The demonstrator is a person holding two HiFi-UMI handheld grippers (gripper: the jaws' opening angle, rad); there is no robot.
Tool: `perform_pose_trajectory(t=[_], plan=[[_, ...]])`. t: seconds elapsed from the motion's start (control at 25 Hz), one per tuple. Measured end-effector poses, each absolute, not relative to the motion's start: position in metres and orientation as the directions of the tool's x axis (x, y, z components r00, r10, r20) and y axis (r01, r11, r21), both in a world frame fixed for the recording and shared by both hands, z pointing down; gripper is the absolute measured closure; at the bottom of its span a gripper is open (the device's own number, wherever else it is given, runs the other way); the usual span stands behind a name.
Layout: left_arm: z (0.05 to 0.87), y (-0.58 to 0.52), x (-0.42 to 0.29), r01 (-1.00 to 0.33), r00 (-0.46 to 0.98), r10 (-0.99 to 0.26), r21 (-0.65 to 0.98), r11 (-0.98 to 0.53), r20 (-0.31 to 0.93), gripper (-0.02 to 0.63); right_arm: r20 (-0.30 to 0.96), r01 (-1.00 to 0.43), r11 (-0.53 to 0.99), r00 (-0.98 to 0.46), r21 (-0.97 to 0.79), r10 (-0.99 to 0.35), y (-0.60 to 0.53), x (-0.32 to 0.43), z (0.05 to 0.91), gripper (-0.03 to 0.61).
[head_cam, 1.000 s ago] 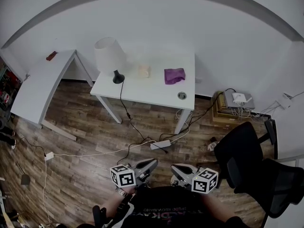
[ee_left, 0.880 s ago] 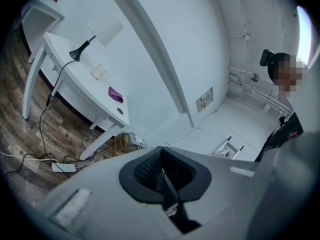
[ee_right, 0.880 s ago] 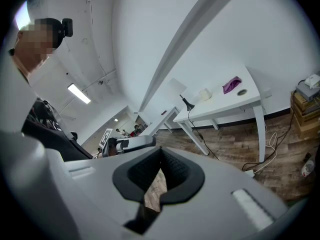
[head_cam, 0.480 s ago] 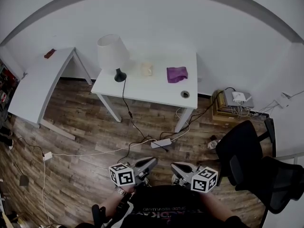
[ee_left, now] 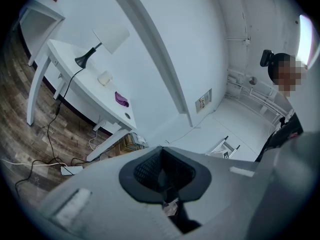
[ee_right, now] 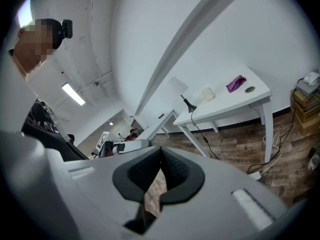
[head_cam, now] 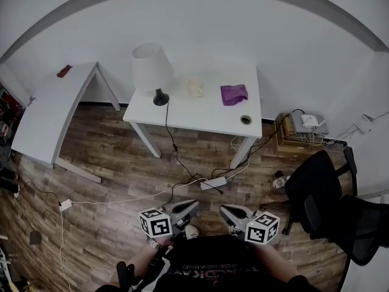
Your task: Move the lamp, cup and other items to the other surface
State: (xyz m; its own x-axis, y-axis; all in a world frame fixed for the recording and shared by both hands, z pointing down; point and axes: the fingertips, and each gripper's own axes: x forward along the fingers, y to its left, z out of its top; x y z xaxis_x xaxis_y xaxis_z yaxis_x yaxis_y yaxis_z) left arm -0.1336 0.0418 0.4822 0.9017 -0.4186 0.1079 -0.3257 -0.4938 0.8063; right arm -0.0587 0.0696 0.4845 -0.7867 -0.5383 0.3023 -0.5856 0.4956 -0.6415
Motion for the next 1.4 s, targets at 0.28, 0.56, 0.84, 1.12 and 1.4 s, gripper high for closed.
perform_pose_trajectory(t=[0.28,0.56,0.84,1.12,1.4], plan=[[0.486,0.041,-0.169,-0.322,0.902,-0.418,0.807,-0.495,0.104,0.617,0.288,-0.594,0.484,-0.773,-0.643,-0.566,0.064,-0.087,0.486,0.574],[0.486,0.035,-0.199,-0.343,0.879,-0.465,0.816,-0.466,0.104,0.617,0.295,-0.599,0.465,-0.766,-0.652,-0.572,0.042,-0.099,0.483,0.574],[0.490,0.020,-0.221,-0.399,0.820,-0.560,0.820,-0.410,0.120,0.617,0.291,-0.570,0.499,-0.797,-0.653,-0.530,0.002,-0.109,0.483,0.574],[0.489,-0.007,-0.218,-0.440,0.751,-0.647,0.829,-0.344,0.130,0.617,0.303,-0.581,0.520,-0.796,-0.626,-0.524,-0.062,-0.087,0.479,0.562],[0.490,-0.036,-0.198,-0.470,0.702,-0.698,0.830,-0.301,0.145,0.617,0.339,-0.664,0.529,-0.737,-0.528,-0.585,-0.154,-0.032,0.473,0.518]])
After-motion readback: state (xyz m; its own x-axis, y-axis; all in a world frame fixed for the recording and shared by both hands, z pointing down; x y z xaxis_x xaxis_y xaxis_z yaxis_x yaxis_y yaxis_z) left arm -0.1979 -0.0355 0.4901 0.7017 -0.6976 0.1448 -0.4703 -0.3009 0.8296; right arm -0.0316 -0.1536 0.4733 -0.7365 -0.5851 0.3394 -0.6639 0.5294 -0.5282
